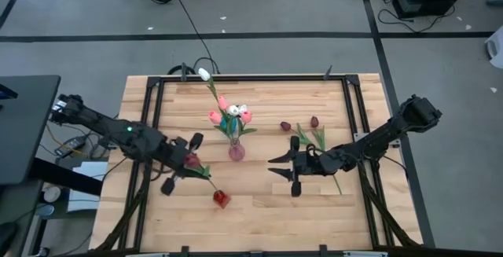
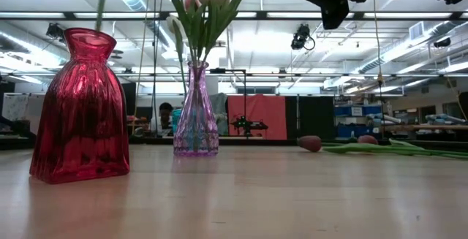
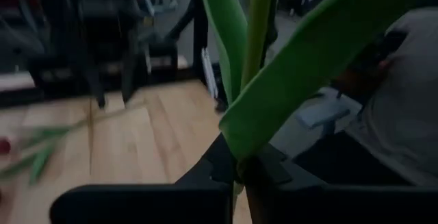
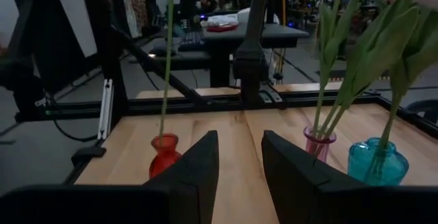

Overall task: Sort flowers into vase by color
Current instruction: Put the bottom red tulip into the red vase, then put the left red tulip into the red vase

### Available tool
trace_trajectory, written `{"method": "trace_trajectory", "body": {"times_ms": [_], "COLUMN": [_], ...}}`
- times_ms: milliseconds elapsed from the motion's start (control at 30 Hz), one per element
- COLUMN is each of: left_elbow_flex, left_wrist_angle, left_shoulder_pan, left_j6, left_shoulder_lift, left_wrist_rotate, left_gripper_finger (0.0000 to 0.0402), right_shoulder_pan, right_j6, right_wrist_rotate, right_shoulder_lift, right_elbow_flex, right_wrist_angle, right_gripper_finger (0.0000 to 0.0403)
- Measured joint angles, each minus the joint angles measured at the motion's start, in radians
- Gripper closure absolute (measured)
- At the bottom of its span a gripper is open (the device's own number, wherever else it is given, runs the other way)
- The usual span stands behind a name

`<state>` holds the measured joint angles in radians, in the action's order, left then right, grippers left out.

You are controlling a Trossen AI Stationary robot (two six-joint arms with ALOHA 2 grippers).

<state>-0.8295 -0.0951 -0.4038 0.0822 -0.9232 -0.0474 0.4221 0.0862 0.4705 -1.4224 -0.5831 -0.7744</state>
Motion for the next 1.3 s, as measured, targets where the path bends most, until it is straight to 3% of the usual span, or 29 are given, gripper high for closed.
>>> {"method": "trace_trajectory", "body": {"times_ms": [433, 633, 833, 967, 1167, 1300], "left_elbow_flex": [0.051, 0.051, 0.05, 0.051, 0.051, 0.137], "left_wrist_angle": [0.046, 0.032, -0.101, -0.186, -0.198, -0.027], "left_shoulder_pan": [-0.03, -0.044, -0.057, -0.081, -0.116, -0.128], "left_j6": [0.028, 0.05, 0.076, 0.085, 0.08, 0.056], "left_shoulder_lift": [-0.198, -0.229, -0.195, -0.161, -0.139, -0.138], "left_wrist_rotate": [0.004, 0.004, 0.006, 0.078, 0.238, 0.346], "left_gripper_finger": [0.0365, 0.0286, 0.021, 0.0198, 0.0203, 0.0204], "right_shoulder_pan": [0.0, -0.002, -0.022, -0.042, -0.11, -0.177], "right_j6": [-0.002, -0.004, -0.009, 0.082, 0.413, 0.61], "right_wrist_rotate": [0.007, 0.007, 0.001, 0.009, 0.104, 0.095], "right_shoulder_lift": [0.001, 0.001, 0.014, 0.105, 0.202, 0.149], "right_elbow_flex": [0.0, 0.0, 0.0, 0.0, 0.0, 0.0], "right_wrist_angle": [-0.014, -0.015, 0.016, 0.244, 0.801, 1.103], "right_gripper_finger": [0.028, 0.028, 0.028, 0.028, 0.0281, 0.0282]}}
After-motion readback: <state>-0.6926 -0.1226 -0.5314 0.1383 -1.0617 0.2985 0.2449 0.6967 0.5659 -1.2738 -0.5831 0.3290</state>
